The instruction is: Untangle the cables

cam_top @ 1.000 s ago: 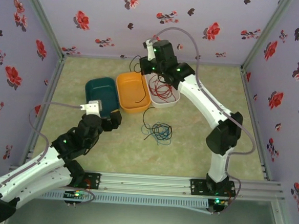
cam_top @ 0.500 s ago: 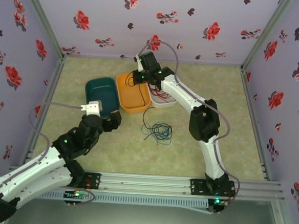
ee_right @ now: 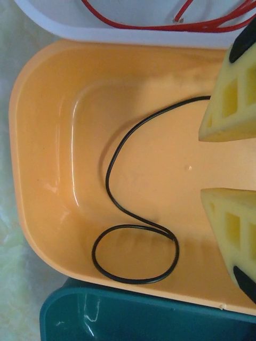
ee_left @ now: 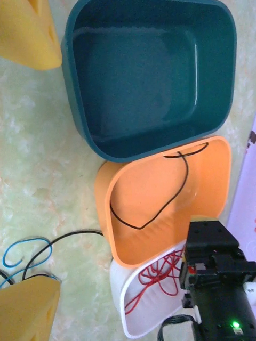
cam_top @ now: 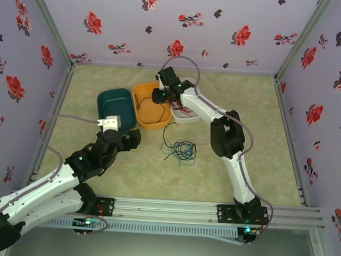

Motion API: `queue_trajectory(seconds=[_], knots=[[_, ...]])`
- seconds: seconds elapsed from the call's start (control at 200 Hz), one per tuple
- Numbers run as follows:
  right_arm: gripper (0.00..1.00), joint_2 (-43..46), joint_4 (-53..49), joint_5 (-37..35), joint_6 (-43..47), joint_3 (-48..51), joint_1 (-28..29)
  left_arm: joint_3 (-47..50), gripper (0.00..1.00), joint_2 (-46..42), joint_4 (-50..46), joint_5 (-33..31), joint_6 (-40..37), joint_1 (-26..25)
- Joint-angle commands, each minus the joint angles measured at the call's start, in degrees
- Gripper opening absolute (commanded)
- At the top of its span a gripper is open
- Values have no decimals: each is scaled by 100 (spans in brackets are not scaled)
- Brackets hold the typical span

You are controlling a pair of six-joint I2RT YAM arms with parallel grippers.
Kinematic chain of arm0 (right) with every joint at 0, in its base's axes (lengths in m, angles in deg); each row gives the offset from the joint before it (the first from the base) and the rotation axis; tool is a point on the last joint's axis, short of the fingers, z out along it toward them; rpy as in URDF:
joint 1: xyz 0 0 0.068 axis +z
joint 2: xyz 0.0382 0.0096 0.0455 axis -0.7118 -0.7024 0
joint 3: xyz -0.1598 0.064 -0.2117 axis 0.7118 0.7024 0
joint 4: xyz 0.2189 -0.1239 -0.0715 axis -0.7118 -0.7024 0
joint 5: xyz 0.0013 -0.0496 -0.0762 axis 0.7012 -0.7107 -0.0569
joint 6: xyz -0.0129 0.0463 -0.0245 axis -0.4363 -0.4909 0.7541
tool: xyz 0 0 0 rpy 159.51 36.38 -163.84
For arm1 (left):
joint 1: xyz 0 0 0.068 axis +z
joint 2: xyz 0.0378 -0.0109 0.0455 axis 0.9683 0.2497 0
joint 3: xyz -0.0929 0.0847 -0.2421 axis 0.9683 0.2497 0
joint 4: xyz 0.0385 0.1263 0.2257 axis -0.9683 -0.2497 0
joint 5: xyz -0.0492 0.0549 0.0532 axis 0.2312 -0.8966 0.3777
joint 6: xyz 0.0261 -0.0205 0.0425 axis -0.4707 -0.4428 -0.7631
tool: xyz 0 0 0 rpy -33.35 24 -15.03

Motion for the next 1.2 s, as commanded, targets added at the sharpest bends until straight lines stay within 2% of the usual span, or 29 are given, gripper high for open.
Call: queue_trajectory(seconds=[0.0,0.265,0.505,0.66,0.725,0.745,0.765,0.945,1.2], knots=[[31,544,-38,-25,14,141,-19,-161,100,108,117,47,61,45],[39,2354,996,-363,-445,2300,-18,-404,100,614,310,490,-151,49],[49,3788,958,-1164,-756,3799,-53,-1166,100,1575,303,1665,-1066,75],[70,4774,829,-2093,-1192,4814,-123,-1951,100,2386,-129,2451,-1895,91],[84,5222,938,-2337,-1342,5329,-150,-2222,100,2694,-280,2806,-2257,90],[95,5368,969,-2398,-1386,5468,-158,-2285,100,2790,-319,2917,-2375,91],[99,5490,981,-2469,-1424,5602,-166,-2354,100,2879,-350,3005,-2487,91],[99,6266,566,-3021,-1748,6263,-243,-2875,89,3667,-587,3948,-3287,73],[99,6933,-56,-3570,-2349,6782,-283,-3633,81,4763,-796,4501,-4147,-162]])
